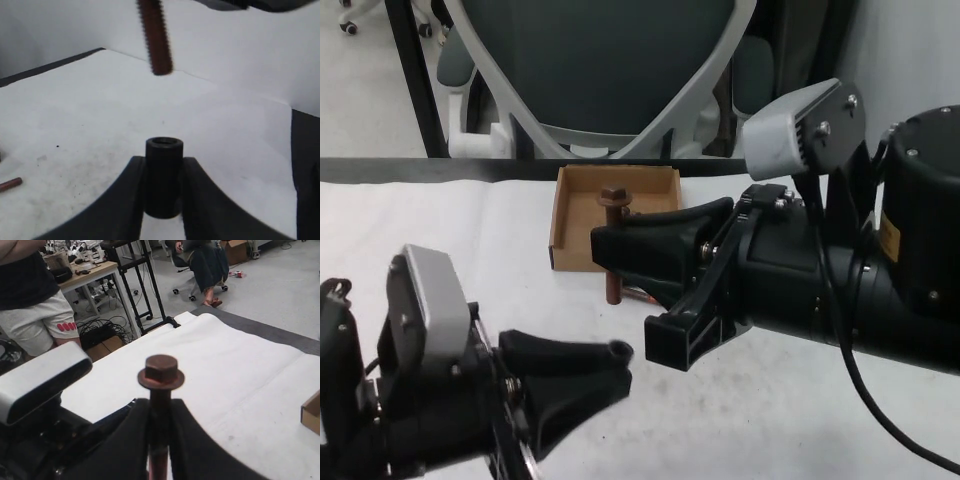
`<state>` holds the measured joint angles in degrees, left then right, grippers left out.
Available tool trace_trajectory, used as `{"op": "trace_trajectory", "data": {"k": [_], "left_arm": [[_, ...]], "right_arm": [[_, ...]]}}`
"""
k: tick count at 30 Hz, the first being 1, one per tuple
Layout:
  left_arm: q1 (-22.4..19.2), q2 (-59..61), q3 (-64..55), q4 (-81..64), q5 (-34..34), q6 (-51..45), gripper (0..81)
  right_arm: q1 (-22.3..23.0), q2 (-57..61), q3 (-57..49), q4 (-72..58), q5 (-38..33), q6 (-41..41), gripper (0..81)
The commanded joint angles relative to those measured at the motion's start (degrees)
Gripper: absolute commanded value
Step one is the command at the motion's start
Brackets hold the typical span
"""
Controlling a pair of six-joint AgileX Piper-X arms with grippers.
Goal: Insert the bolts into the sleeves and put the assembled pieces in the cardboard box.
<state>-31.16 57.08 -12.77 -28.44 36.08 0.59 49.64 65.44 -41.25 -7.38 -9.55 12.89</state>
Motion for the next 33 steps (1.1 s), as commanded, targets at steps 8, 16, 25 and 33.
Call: {"op": "trace_trajectory", "data": {"k": [8, 16, 25, 33], "left_arm": [[-0.2, -0.7, -0.2, -10.5, -4.6, -14.8, 0.8], [-0.2, -0.7, -0.2, -10.5, -2.7, -14.8, 0.8], [-0.2, -0.7, -0.2, -9.7, -1.2, -9.0, 0.8], [-0.2, -0.7, -0.2, -5.9, -2.3, -6.1, 0.8]], "right_arm": [[0.1, -0.5, 0.0, -1.5, -2.3, 1.3, 0.2], [0.1, -0.5, 0.0, -1.5, -2.3, 1.3, 0.2], [0.1, -0.5, 0.0, -1.5, -2.3, 1.1, 0.2], [0.1, -0.9, 0.0, -1.5, -2.3, 1.1, 0.2]]}}
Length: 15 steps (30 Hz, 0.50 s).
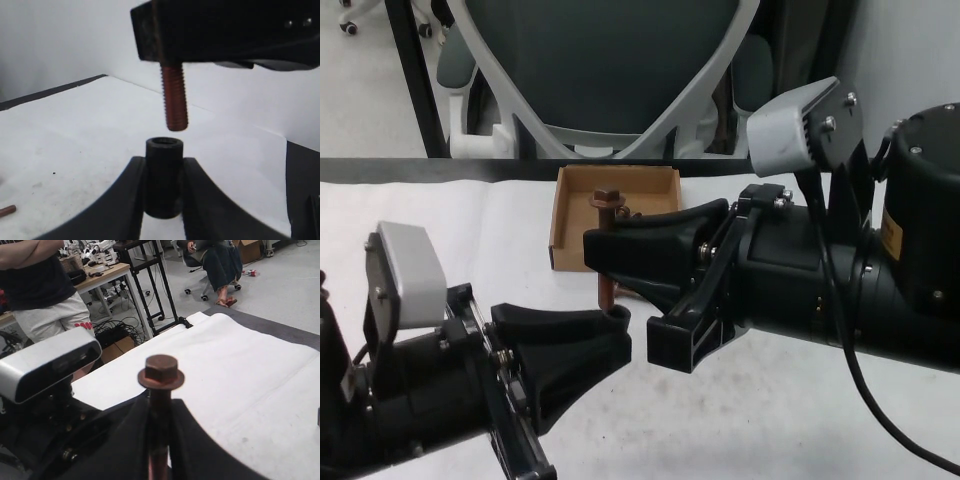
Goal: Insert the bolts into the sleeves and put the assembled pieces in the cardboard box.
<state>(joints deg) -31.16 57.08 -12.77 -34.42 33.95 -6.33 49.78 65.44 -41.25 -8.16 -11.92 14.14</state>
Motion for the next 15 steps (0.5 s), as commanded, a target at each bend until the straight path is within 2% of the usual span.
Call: {"op": "trace_trajectory", "data": {"k": [1, 15], "left_arm": [[-0.2, -0.7, -0.2, 0.1, -0.2, 0.8, 0.8], [-0.2, -0.7, -0.2, 0.3, 0.0, 0.5, 0.8]], "right_arm": [[-0.1, -0.9, 0.0, -0.7, 0.0, -0.4, 0.2], [-0.1, -0.9, 0.0, 0.2, 0.5, -5.0, 0.2]]}}
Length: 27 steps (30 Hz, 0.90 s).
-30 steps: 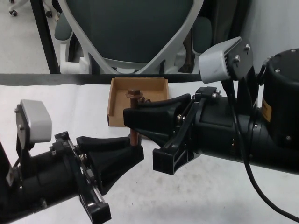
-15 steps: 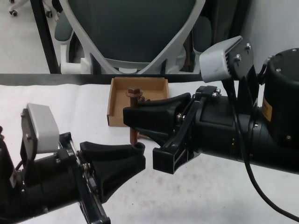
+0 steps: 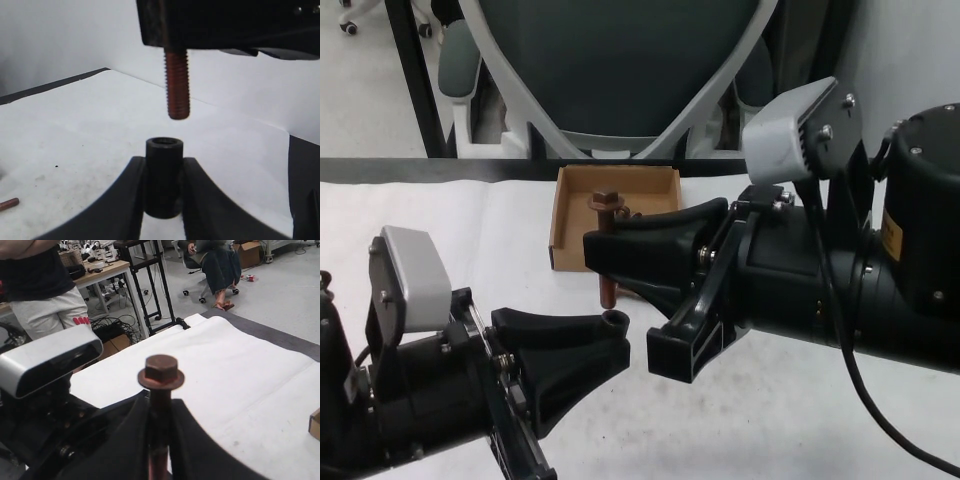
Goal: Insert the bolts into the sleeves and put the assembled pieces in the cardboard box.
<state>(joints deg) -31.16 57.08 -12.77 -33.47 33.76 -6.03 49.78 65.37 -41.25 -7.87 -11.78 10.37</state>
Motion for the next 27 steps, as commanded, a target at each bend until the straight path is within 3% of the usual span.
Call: {"op": "trace_trajectory", "data": {"k": [1, 15, 27], "left_arm": [[-0.2, -0.7, -0.2, -0.6, 0.2, -0.2, 0.8], [-0.2, -0.7, -0.2, -5.2, 0.4, -3.4, 0.8], [-0.2, -0.7, -0.2, -11.1, -1.4, -15.0, 0.8]], "right_arm": [[-0.1, -0.8, 0.0, 0.2, 0.4, -1.9, 0.2], [-0.1, -0.8, 0.0, 2.5, 1.6, -3.6, 0.2], [-0.1, -0.8, 0.0, 2.5, 1.6, -4.3, 0.2]]}}
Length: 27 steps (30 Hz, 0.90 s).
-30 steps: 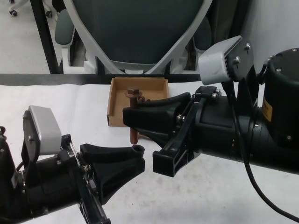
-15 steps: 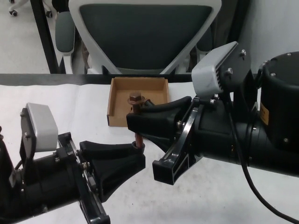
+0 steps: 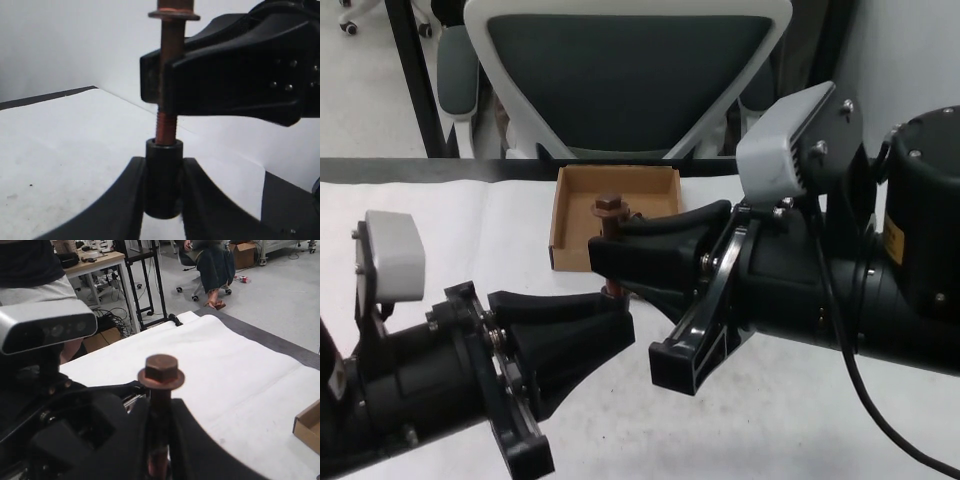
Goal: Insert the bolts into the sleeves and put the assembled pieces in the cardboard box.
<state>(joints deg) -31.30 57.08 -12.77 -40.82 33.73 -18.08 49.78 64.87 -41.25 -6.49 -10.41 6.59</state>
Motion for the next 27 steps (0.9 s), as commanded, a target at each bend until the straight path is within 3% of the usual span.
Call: {"op": "trace_trajectory", "data": {"k": [1, 11, 27], "left_arm": [[-0.1, -0.7, -0.2, -4.5, -2.3, -4.3, 0.8], [-0.1, -0.8, -0.2, -12.5, -5.8, -15.3, 0.8], [-0.1, -0.8, -0.2, -12.6, -5.8, -16.6, 0.8]], "right_arm": [[-0.1, -0.3, 0.0, 1.1, 0.3, -0.6, 0.2], [-0.1, -0.3, 0.0, 1.1, 0.3, -0.6, 0.2], [-0.1, -0.3, 0.0, 1.1, 0.3, -0.6, 0.2]]}}
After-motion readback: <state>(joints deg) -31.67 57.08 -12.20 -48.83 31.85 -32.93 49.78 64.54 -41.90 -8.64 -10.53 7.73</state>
